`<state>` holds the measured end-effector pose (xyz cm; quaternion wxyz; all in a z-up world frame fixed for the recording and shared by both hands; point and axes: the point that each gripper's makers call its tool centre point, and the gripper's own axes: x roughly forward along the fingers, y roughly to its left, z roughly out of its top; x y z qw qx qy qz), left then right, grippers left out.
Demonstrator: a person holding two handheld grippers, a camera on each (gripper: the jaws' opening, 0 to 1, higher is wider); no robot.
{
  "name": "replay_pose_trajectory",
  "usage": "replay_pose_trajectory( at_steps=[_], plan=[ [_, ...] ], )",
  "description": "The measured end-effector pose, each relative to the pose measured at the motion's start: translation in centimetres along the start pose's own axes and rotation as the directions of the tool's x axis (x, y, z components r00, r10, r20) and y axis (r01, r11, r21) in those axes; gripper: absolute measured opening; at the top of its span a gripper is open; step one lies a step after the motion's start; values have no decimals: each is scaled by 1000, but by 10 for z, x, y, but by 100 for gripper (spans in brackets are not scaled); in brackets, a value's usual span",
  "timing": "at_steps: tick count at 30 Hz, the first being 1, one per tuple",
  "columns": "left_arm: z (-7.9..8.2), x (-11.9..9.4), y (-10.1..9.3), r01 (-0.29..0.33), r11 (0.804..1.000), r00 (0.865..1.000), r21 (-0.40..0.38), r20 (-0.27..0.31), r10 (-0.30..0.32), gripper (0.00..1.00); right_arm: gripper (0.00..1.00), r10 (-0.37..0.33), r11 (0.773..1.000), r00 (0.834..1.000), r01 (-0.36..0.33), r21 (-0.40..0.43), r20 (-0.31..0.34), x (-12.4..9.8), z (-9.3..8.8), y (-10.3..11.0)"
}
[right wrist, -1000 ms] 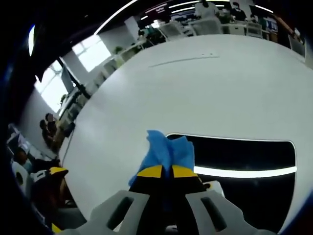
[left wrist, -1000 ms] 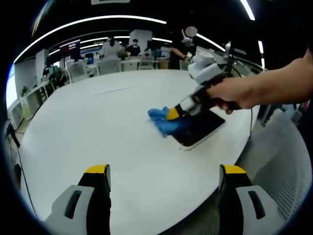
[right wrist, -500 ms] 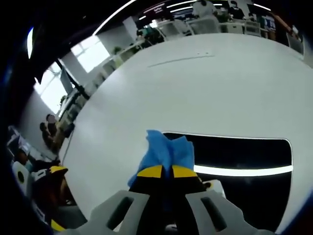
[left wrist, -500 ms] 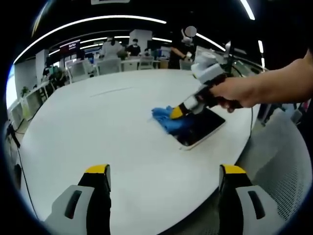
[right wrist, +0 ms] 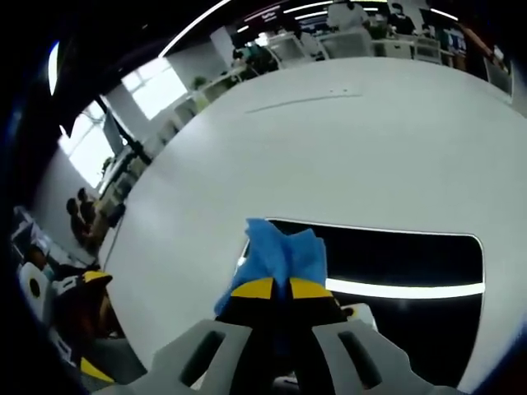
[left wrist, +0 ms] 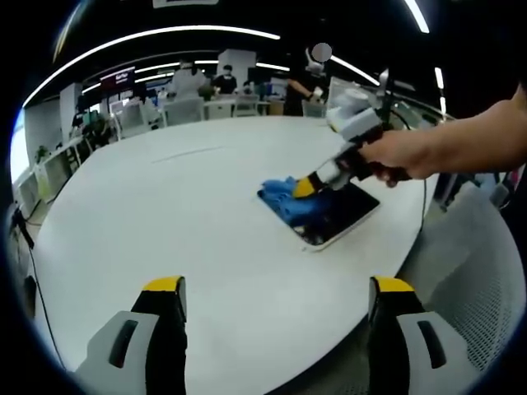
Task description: Wipe the mirror surface with the cleaning cloth until all visible marks leave the cleaned area.
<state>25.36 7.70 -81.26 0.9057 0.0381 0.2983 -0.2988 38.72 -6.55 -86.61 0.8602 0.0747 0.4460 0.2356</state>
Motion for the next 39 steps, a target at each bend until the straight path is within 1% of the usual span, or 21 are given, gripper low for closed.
replay_pose_trajectory(
  at_steps=[11, 18, 24, 39],
  plan=[
    [0, 0, -1, 1, 1000, 1000, 3, -3, -1, 91, 0, -6, 1000, 1000, 6, -2, 5, -4, -1, -7],
    [-1, 0, -1, 6, 1000, 1000, 6, -6, -6, 91, 0, -18, 1000, 1000, 18, -4, 4, -10, -2, -18],
    [-1, 0, -2, 9, 1000, 1000, 4, -6, -9, 92, 0, -17, 1000, 1000, 17, -10, 12, -11, -2, -20],
    [1, 2, -8, 37, 999, 999, -1, 5, -37, 98, 0, -19, 1000, 999, 20, -14, 29, -17, -4, -30]
  ],
)
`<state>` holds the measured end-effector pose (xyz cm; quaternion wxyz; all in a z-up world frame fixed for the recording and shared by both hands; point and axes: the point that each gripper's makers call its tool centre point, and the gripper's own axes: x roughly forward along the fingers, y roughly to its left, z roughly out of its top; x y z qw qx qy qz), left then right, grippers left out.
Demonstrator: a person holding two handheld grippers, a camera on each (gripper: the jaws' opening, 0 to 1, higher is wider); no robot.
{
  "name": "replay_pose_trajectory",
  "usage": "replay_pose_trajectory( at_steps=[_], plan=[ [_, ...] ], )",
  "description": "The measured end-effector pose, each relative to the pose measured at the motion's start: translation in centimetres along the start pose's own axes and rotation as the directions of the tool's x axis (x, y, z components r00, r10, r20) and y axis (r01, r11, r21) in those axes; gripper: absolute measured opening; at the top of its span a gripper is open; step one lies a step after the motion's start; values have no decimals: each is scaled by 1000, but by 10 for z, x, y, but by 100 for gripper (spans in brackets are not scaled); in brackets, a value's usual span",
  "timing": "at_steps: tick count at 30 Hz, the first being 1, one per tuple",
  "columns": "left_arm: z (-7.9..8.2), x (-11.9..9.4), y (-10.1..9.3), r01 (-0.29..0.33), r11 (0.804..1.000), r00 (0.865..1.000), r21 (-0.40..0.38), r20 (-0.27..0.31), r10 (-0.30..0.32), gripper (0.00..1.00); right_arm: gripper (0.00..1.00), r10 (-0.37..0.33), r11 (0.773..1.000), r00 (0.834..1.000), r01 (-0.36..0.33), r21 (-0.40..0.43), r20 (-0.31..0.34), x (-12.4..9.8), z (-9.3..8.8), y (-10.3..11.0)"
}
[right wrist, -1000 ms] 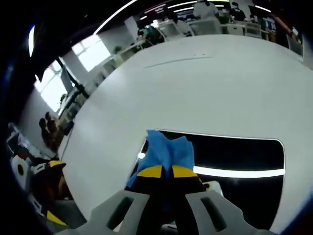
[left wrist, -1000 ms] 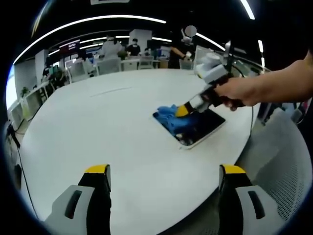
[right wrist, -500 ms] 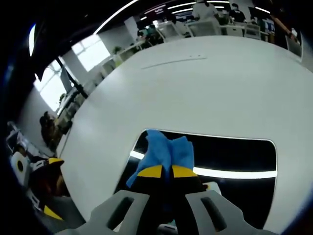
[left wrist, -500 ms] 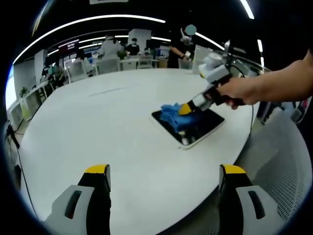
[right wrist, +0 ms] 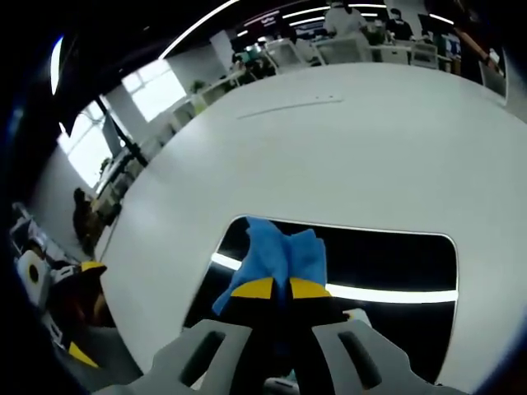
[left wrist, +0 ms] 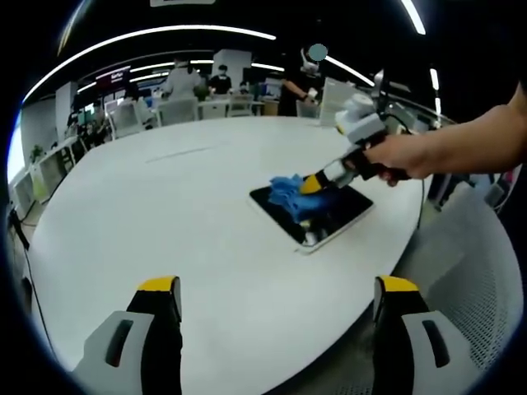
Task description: Wipe the mirror surface with the cleaning cloth until all visible marks leave the cleaned area.
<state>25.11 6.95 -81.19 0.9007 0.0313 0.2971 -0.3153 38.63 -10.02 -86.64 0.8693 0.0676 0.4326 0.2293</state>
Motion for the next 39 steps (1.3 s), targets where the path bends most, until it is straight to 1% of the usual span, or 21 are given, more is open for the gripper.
replay_pose_trajectory(
  at_steps=[7, 27, 39],
  plan=[
    [-2, 0, -1, 4, 1000, 1000, 16, -6, -4, 99, 0, -8, 1000, 1000, 8, 9, 7, -3, 0, -7],
    [-1, 0, -1, 4, 1000, 1000, 5, -4, -4, 99, 0, -21, 1000, 1000, 20, 10, 15, -12, -2, -22],
    [-1, 0, 0, 1, 1000, 1000, -4, -1, -1, 99, 0, -23, 1000, 1000, 23, 0, 18, -13, -2, -26]
  ],
)
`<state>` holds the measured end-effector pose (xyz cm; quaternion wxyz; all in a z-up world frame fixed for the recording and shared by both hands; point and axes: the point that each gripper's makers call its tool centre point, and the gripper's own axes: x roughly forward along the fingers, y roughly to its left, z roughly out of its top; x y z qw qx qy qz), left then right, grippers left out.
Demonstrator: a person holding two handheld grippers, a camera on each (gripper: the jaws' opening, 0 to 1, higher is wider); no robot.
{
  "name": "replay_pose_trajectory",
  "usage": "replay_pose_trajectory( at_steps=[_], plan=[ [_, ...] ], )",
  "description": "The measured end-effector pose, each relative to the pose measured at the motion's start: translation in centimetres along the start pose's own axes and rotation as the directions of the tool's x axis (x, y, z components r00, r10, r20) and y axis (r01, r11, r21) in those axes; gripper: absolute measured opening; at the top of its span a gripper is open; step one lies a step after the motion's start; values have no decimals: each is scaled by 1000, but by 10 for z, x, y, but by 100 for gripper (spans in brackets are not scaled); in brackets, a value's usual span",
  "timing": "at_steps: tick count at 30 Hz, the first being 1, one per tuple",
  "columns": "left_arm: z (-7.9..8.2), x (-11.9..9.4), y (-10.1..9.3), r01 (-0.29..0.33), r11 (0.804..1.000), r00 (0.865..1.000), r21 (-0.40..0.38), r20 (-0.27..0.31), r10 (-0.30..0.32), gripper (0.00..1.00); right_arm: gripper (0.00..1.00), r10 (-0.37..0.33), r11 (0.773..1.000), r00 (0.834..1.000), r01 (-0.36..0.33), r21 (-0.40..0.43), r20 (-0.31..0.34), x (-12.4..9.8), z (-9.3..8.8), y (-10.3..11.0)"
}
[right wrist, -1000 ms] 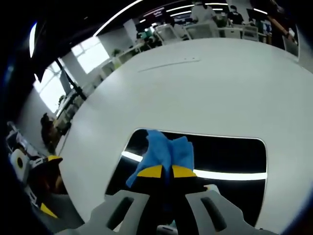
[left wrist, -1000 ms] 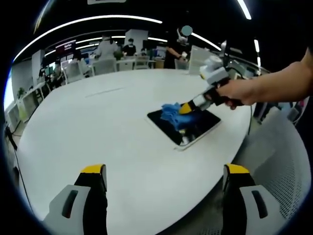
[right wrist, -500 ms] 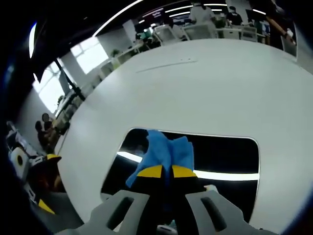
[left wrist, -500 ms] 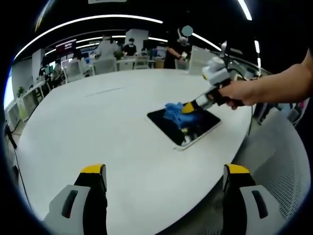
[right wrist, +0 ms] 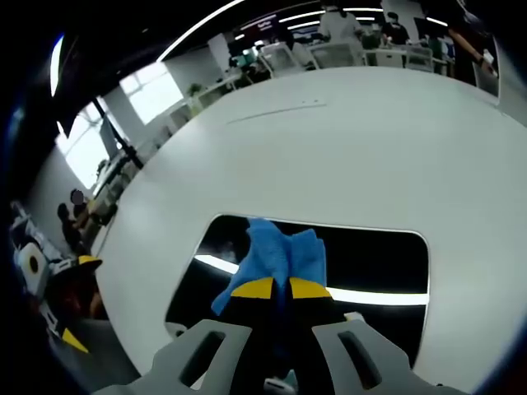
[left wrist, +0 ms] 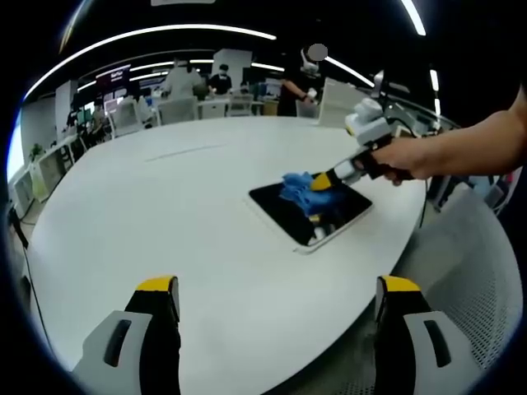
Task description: Wipe the mirror surface with the cleaning cloth until all visible marks leave the cleaned area.
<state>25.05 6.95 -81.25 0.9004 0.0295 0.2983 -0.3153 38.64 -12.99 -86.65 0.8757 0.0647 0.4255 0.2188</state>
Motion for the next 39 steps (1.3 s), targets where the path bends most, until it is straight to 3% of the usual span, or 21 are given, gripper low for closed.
replay_pose_trajectory(
  at_steps=[39],
  plan=[
    [-3, 1, 0, 0, 1000, 1000, 5, -20, 0, 99, 0, -19, 1000, 1000, 19, 17, 1, -18, -1, -38]
  ],
)
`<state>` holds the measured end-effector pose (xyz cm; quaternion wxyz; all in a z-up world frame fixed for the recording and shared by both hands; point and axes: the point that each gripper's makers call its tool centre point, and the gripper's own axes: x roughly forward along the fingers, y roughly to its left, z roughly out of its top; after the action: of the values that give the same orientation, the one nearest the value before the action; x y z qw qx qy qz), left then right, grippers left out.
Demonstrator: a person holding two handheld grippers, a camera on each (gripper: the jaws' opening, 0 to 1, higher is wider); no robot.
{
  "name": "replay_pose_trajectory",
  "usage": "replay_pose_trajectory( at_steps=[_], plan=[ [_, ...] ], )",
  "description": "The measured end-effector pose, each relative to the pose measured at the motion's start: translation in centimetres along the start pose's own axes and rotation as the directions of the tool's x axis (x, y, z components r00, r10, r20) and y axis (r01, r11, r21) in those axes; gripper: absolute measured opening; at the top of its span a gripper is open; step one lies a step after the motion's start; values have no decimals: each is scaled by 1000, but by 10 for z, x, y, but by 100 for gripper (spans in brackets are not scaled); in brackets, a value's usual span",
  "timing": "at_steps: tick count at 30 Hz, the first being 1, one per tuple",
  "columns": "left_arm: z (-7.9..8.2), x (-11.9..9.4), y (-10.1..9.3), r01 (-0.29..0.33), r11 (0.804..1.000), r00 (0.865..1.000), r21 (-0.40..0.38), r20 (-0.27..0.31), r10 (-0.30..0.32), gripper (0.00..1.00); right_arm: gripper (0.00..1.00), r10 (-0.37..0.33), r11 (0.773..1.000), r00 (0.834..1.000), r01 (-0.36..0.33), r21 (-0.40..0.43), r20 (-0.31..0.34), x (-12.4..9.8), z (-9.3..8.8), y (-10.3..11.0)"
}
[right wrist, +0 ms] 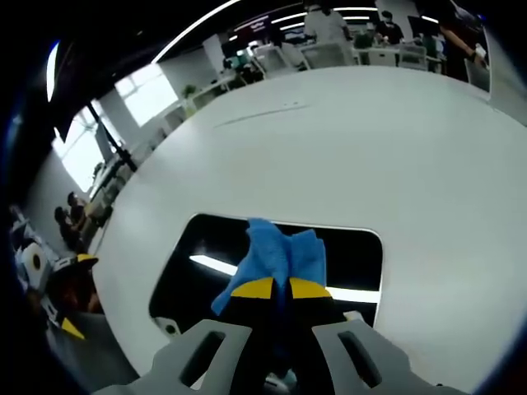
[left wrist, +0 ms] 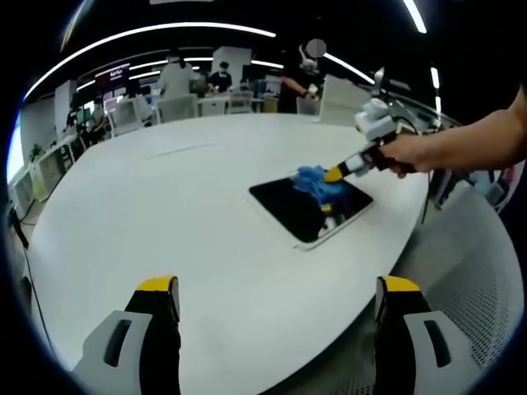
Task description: Wipe the mirror surface with the cleaning cloth until all visible marks leave the cleaned area.
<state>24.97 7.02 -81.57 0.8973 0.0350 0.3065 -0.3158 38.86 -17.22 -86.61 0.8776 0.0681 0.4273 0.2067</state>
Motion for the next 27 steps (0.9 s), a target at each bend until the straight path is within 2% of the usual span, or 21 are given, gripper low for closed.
replay_pose_trajectory(
  at_steps=[10, 15, 27],
  plan=[
    [-2, 0, 2, -13, 1000, 1000, 1, -13, 13, 99, 0, -5, 1000, 1000, 5, -4, 5, -5, -1, -11],
    [0, 0, -1, 4, 1000, 1000, -14, 0, -4, 99, 0, -13, 1000, 1000, 13, 1, 4, -9, -3, -17],
    [1, 0, -1, 4, 1000, 1000, -9, 1, -4, 99, 0, -32, 999, 999, 32, 19, 3, -16, -4, -29]
  ],
)
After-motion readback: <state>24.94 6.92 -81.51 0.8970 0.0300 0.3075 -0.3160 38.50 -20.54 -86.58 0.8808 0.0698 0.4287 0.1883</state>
